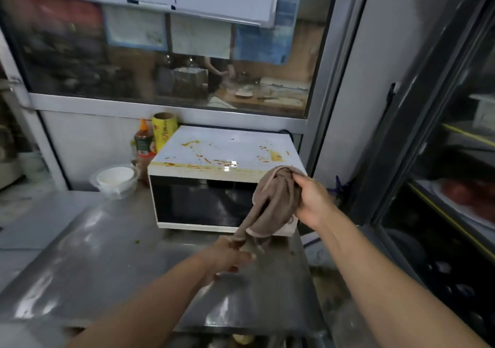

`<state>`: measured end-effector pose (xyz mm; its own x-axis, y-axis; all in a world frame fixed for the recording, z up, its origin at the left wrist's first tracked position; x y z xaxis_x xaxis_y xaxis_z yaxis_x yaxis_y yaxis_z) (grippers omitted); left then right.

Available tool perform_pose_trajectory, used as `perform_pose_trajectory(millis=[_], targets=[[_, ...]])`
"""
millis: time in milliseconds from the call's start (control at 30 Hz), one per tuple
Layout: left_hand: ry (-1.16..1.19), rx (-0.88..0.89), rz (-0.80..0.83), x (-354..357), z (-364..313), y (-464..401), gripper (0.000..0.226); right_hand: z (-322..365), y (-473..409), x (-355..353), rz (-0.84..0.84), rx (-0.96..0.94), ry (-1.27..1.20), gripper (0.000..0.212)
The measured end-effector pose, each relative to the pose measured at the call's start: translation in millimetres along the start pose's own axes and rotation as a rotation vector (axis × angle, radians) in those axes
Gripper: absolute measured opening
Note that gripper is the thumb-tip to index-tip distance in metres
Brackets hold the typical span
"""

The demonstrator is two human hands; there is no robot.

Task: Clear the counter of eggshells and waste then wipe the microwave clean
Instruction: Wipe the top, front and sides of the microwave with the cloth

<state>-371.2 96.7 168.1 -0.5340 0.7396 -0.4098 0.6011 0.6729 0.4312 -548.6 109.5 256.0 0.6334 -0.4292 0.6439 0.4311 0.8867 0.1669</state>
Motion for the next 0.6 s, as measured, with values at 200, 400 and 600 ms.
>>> perform_pose_trajectory(millis=[200, 400, 600], targets=[[0.493, -0.027, -0.024, -23.4, -7.7, 11.1, 0.011, -15.9, 5.6, 25.5, 0.069, 0.123, -0.122, 0.035], [0.857, 0.043, -0.103, -66.5, -5.7, 8.6, 0.023, -20.7, 3.8, 22.4, 0.013, 0.098, -0.080, 0.030], [0.836, 0.136, -0.244, -115.0, 2.5, 9.6, 0.025, -33.0, 3.3, 24.1, -0.042, 0.093, -0.031, 0.032]])
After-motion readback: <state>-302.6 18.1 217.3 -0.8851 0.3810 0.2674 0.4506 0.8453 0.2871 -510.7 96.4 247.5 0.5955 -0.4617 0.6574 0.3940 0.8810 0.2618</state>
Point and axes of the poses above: each hand's wrist, its own y-axis away from the middle knuckle, its own x-axis out of the palm, z = x × y, the point moved 4 cm from there along -y, towards the middle knuckle, and after that the axes turned 15 degrees about -y, right-handed, at the moved point
